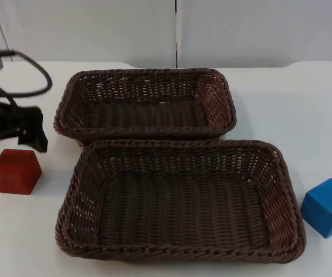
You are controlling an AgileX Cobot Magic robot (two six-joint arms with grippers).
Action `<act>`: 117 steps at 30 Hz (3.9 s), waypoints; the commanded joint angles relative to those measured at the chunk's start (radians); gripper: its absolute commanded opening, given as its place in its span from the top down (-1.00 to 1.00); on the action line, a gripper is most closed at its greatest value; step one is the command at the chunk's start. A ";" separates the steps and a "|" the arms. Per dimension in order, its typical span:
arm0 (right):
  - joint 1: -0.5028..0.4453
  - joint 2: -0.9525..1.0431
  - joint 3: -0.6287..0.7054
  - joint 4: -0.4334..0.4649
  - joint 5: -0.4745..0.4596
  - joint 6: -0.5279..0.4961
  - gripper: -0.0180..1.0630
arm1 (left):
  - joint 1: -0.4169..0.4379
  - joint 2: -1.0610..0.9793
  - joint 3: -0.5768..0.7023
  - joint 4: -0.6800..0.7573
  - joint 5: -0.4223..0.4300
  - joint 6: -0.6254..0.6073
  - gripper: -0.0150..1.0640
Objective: Pick up one cube with the left hand and place it into the upper basket. Pick up one cube with the right hand and place it into the lower basket.
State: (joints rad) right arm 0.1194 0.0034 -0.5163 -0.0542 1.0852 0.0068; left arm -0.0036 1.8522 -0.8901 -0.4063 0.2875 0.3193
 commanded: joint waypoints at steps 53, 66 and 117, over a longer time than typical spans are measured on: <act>-0.005 -0.003 0.000 -0.003 -0.006 0.000 -0.98 | 0.004 -0.293 -0.004 -0.065 0.119 0.014 0.97; -0.005 -0.003 0.000 -0.003 -0.006 0.000 -0.98 | 0.004 -0.344 -0.003 -0.065 0.119 0.014 0.97; -0.005 -0.003 0.000 0.000 -0.006 0.000 -0.98 | -0.238 -0.019 -0.327 -0.088 0.145 0.031 0.97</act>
State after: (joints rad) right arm 0.1194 0.0034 -0.5163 -0.0542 1.0852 0.0068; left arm -0.2342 1.8301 -1.2037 -0.4812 0.4313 0.3467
